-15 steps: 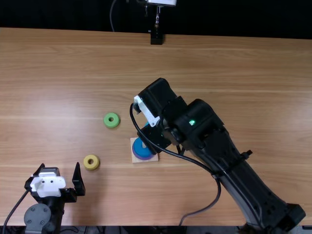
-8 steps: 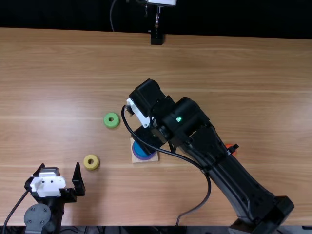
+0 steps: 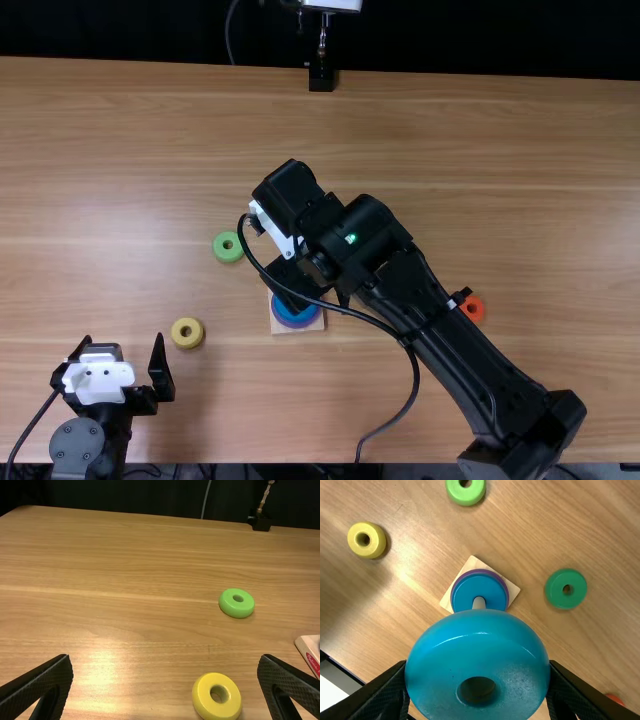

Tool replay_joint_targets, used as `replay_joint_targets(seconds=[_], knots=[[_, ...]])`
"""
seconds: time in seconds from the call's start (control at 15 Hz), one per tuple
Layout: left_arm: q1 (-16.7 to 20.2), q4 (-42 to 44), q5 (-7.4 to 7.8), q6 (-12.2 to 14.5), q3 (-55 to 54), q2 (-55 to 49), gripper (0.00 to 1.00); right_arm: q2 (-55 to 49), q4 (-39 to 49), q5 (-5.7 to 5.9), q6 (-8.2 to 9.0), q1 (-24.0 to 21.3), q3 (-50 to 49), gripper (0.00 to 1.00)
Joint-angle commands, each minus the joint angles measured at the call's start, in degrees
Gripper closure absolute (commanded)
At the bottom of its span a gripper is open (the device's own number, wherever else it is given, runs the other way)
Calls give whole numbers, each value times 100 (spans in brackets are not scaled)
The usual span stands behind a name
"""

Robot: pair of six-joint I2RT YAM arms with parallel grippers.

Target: Build the Hanoi tower: stack the rings onto the peg from bottom to top in this color order: purple, dark blue, light blue, dark green, light green, yellow, orange.

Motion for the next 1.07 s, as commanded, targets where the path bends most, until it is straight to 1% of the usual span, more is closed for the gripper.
replay_joint_targets(seconds=[0.0,0.4,0.47,0.53,0.6,0.67,0.73,0.8,1.0], knots=[[12,-476,-32,29,-604,-67,0,141,7,27,-6,87,186,100],[12,-476,-32,29,-604,-67,0,370,-3,27,-16,87,133,100],[12,-476,-32,29,-604,-67,0,379,-3,59,-16,87,125,100],[12,-476,-32,29,-604,-67,0,387,-3,59,26,87,151,100],[12,-476,-32,29,-604,-67,0,387,-14,59,68,87,160,82],[12,-476,-32,29,-604,-67,0,387,-25,59,89,87,169,43],[12,-476,-32,29,-604,-67,0,387,-3,59,89,78,177,5],[12,-476,-32,29,-604,-67,0,379,-3,48,89,87,195,0],[12,-476,-32,29,-604,-67,0,370,91,48,89,87,204,0]])
